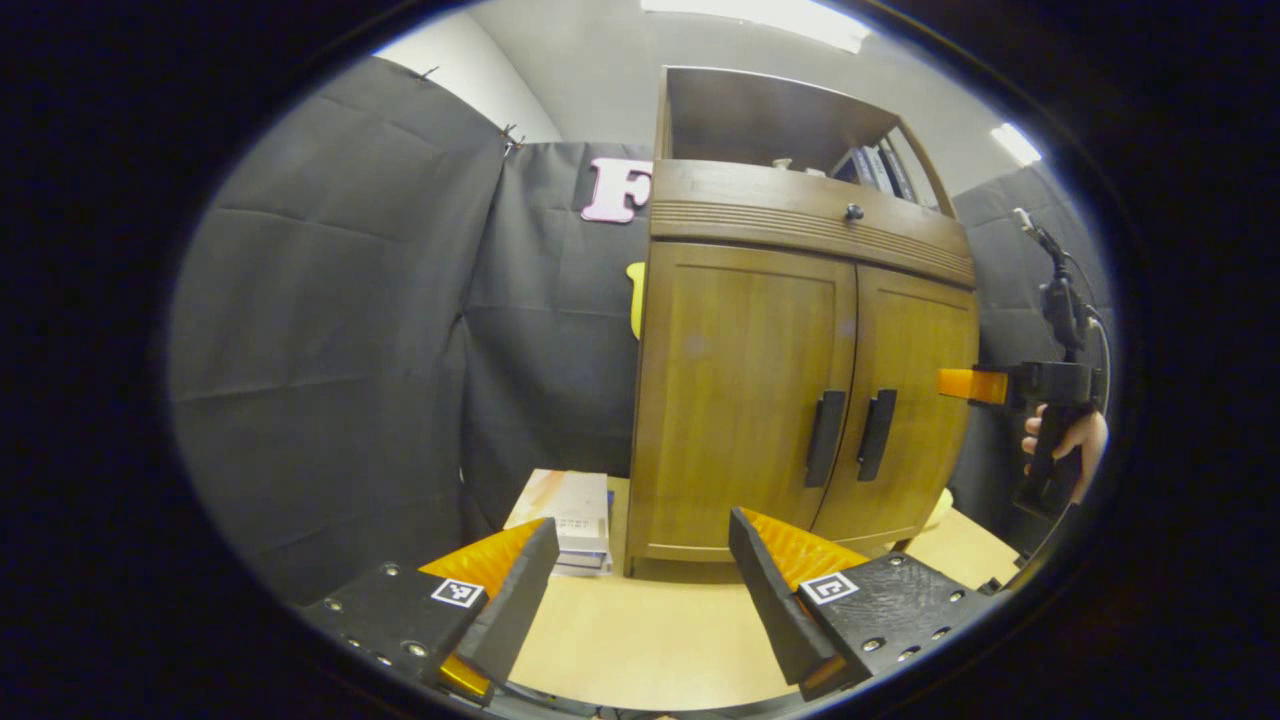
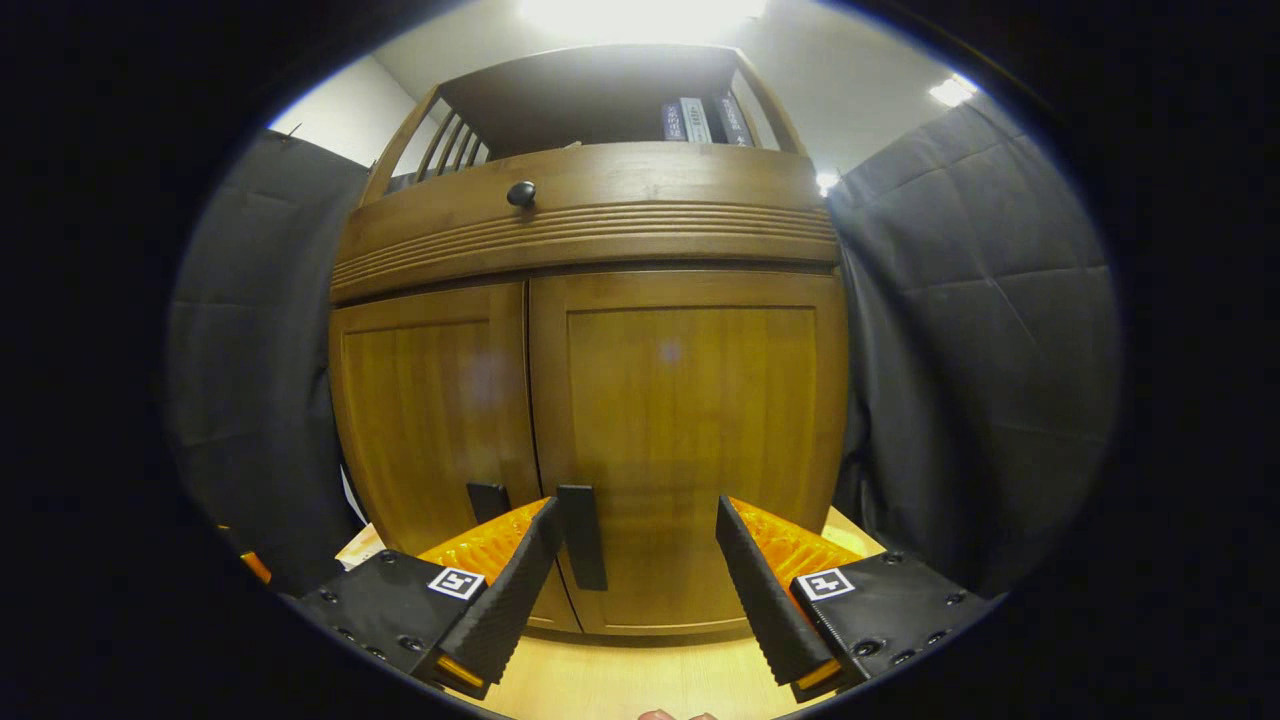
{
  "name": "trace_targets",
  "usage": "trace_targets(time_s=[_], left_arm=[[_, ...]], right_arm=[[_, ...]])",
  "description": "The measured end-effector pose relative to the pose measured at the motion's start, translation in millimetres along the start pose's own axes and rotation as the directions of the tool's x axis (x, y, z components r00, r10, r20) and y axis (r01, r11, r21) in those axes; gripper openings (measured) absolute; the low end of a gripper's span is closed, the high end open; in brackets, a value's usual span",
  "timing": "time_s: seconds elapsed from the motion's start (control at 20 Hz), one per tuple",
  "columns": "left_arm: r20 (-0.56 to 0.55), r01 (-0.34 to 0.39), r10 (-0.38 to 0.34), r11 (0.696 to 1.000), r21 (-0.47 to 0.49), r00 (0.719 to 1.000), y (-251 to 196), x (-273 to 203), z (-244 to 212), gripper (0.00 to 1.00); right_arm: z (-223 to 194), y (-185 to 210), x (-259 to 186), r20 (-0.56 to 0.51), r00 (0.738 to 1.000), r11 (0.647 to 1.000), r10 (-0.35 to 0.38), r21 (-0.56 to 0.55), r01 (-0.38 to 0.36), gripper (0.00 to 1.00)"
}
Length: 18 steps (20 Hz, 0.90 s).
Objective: Open the right door of the double-door shoe cabinet with the right hand, and open the left door with the left hand.
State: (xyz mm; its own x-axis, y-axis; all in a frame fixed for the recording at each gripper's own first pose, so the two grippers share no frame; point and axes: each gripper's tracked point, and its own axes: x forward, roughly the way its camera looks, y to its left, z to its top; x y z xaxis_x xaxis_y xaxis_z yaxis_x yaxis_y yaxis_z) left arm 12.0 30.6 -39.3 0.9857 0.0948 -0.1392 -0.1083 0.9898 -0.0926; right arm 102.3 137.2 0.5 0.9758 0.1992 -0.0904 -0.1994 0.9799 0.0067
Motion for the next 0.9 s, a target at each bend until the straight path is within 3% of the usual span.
trace_targets(time_s=[0.4, 0.9], left_arm=[[-0.045, -0.032, 0.033, 0.999, 0.011, 0.998, 7, 0, -11, 1.0], [-0.087, -0.013, 0.014, 1.0, 0.012, 0.996, 6, 4, -19, 1.0]], right_arm=[[-14, 28, 51, -0.031, 0.999, 0.999, 0.032, 0.034, -0.031, 0.97], [-53, 36, 92, -0.12, 0.993, 1.0, 0.007, 0.012, -0.006, 0.98]])
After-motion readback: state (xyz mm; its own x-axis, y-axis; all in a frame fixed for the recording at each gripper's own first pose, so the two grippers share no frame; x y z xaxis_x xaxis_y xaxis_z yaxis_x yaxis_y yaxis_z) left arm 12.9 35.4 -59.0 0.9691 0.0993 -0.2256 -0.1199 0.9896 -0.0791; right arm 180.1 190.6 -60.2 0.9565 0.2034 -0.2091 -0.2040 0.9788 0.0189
